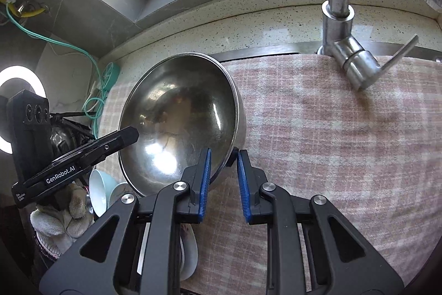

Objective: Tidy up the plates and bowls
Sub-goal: 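Lift the steel bowl, carry it beside the plate stack, and release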

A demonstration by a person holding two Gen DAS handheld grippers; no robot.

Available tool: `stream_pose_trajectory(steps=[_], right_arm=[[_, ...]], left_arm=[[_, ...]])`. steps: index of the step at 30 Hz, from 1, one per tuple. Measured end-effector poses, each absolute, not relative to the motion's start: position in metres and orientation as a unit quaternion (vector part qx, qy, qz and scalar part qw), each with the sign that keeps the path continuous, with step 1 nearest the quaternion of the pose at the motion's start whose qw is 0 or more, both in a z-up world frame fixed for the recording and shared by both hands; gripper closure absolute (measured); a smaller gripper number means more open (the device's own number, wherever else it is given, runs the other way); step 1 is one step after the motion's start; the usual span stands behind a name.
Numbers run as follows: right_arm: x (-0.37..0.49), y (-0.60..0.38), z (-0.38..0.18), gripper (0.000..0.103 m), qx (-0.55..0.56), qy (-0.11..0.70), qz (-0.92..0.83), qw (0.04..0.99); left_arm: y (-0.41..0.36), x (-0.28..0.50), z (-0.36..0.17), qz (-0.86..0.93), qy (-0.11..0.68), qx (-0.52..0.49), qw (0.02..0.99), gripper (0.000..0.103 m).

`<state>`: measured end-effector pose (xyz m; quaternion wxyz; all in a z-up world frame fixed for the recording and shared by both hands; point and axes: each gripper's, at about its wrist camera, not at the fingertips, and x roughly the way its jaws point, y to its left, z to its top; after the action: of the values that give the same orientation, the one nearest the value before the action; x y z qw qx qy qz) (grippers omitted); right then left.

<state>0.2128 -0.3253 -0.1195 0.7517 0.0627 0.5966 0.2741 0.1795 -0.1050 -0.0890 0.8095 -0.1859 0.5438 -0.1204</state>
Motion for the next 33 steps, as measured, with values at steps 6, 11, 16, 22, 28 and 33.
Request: stream_pose_trajectory(steps=[6, 11, 16, 22, 28, 33], right_arm=[[0.188, -0.356, -0.115, 0.083, 0.071, 0.598, 0.262, 0.754], [0.162, -0.381, -0.114, 0.083, 0.073, 0.598, 0.252, 0.757], [0.141, -0.403, -0.121, 0.083, 0.076, 0.603, 0.238, 0.758], [0.124, -0.421, -0.133, 0.083, 0.083, 0.61, 0.224, 0.755], [0.114, -0.431, -0.141, 0.083, 0.086, 0.616, 0.219, 0.752], [0.109, -0.433, -0.143, 0.083, 0.086, 0.615, 0.215, 0.753]], left_arm=[[-0.127, 0.155, -0.081, -0.147, 0.543, -0.176, 0.808, 0.08], [-0.143, 0.133, -0.079, -0.171, 0.547, -0.171, 0.801, 0.08], [-0.157, 0.114, -0.084, -0.188, 0.56, -0.165, 0.79, 0.08], [-0.174, 0.096, -0.094, -0.197, 0.574, -0.16, 0.778, 0.08], [-0.184, 0.082, -0.102, -0.201, 0.583, -0.152, 0.773, 0.08], [-0.184, 0.077, -0.109, -0.203, 0.589, -0.153, 0.767, 0.08]])
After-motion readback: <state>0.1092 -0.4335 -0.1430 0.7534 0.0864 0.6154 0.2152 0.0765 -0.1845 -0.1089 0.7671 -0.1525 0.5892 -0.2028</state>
